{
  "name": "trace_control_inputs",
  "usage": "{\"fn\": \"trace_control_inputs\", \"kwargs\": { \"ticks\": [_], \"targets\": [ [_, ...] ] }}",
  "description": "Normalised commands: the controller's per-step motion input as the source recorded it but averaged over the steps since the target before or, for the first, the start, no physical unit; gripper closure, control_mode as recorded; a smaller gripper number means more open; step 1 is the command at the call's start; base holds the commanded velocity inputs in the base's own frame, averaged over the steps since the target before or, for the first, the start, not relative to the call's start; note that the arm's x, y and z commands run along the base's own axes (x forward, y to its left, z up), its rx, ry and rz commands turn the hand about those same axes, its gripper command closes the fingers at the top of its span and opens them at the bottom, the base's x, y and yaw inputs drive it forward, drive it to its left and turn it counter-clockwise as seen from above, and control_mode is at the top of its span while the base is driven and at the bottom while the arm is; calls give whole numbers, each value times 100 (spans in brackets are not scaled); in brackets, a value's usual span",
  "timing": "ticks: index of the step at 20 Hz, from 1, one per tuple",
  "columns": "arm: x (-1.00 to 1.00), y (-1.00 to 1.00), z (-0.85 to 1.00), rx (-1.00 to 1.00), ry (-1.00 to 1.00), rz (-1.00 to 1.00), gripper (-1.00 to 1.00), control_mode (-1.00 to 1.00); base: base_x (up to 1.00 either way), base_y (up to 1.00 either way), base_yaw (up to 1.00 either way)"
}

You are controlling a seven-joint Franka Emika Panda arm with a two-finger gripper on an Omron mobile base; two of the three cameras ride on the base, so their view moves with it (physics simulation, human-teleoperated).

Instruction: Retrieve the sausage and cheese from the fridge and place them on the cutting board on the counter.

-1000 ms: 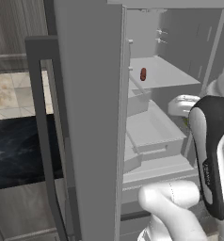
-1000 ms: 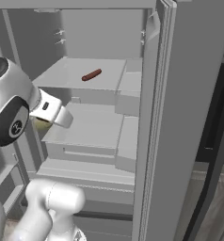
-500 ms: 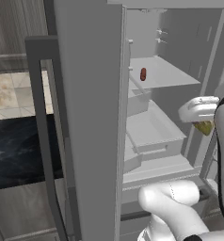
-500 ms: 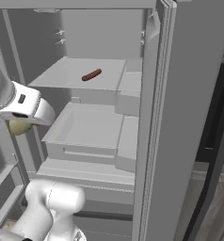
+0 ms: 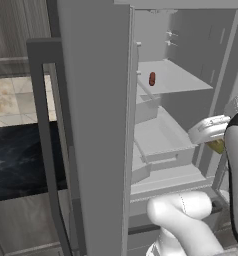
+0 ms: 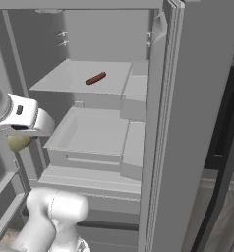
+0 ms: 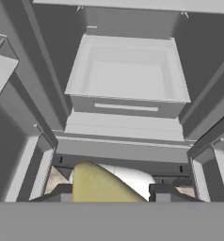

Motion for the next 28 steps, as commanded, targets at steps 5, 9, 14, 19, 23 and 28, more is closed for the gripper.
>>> {"fn": "trace_control_inputs", "kwargs": {
  "ticks": [5,9,14,19,23,28],
  "targets": [
    [0,0,-27,0,-5,7,100,-100,0,0,0],
    [0,0,-10,0,0,1,100,-100,0,0,0],
    [0,0,0,0,0,0,100,100,-77,0,-2],
    [0,0,0,0,0,0,100,100,-100,0,-2],
    [0,0,0,0,0,0,100,100,-77,0,17],
    [0,0,0,0,0,0,100,100,-98,10,52]
  ]
}}
